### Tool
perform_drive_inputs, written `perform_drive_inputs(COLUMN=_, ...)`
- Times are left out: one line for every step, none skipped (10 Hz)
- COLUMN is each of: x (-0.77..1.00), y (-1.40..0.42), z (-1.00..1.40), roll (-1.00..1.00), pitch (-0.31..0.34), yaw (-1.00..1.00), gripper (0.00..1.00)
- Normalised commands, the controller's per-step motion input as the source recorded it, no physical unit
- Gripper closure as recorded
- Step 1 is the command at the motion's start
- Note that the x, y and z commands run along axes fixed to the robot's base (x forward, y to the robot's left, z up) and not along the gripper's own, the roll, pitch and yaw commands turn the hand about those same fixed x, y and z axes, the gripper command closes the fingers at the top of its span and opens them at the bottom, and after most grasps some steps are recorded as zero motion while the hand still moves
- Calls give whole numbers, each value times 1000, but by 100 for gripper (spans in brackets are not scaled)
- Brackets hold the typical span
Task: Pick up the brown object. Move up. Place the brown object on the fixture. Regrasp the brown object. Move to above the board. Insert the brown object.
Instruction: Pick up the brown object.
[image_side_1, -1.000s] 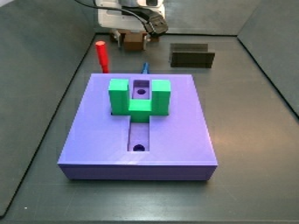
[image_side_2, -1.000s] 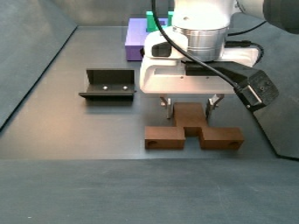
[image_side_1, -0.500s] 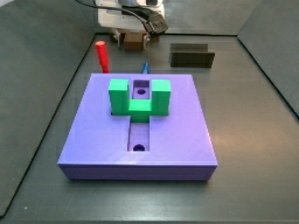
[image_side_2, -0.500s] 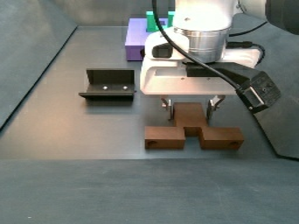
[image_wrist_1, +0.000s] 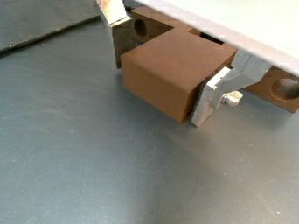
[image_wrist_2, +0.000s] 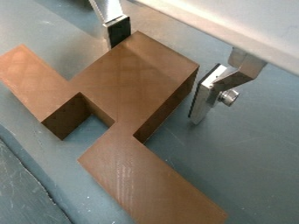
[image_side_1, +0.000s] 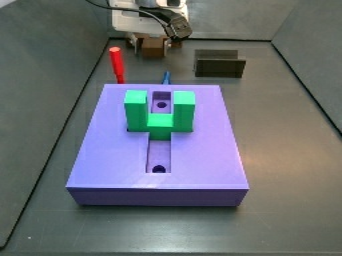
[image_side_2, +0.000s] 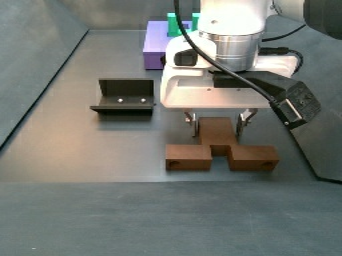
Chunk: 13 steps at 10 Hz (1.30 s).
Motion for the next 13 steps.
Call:
perform_drive_inputs(x=0, y=-9, z=0, roll=-53, pitch=0, yaw=0, gripper=0)
perform_drive_inputs(x=0, y=0, z=0, roll=-46, pitch=0, yaw=0, gripper=0)
perform_drive_inputs(x=0, y=0, z=0, roll=-16, pitch=0, yaw=0, gripper=0)
perform_drive_inputs(x=0, y=0, z=0, roll=0, pitch=0, yaw=0, gripper=0)
perform_drive_inputs(x=0, y=0, z=0, roll=0, pitch=0, yaw=0, gripper=100)
perform_drive_inputs(x=0, y=0, z=0, roll=0, pitch=0, yaw=0, gripper=100)
perform_drive_inputs(x=0, y=0, z=0, roll=0, pitch=0, yaw=0, gripper=100)
perform_drive_inputs(x=0, y=0, z=0, roll=0, pitch=0, yaw=0, gripper=100)
perform_drive_inputs(x=0, y=0, z=0, roll=0, pitch=0, yaw=0, gripper=100)
perform_drive_inputs(x=0, y=0, z=0, roll=0, pitch=0, yaw=0, gripper=100)
perform_drive_inputs(x=0, y=0, z=0, roll=0, pitch=0, yaw=0, gripper=100)
perform_drive_inputs(x=0, y=0, z=0, roll=0, pitch=0, yaw=0, gripper=100)
perform_drive_inputs(x=0, y=0, z=0, roll=0, pitch=0, yaw=0, gripper=100)
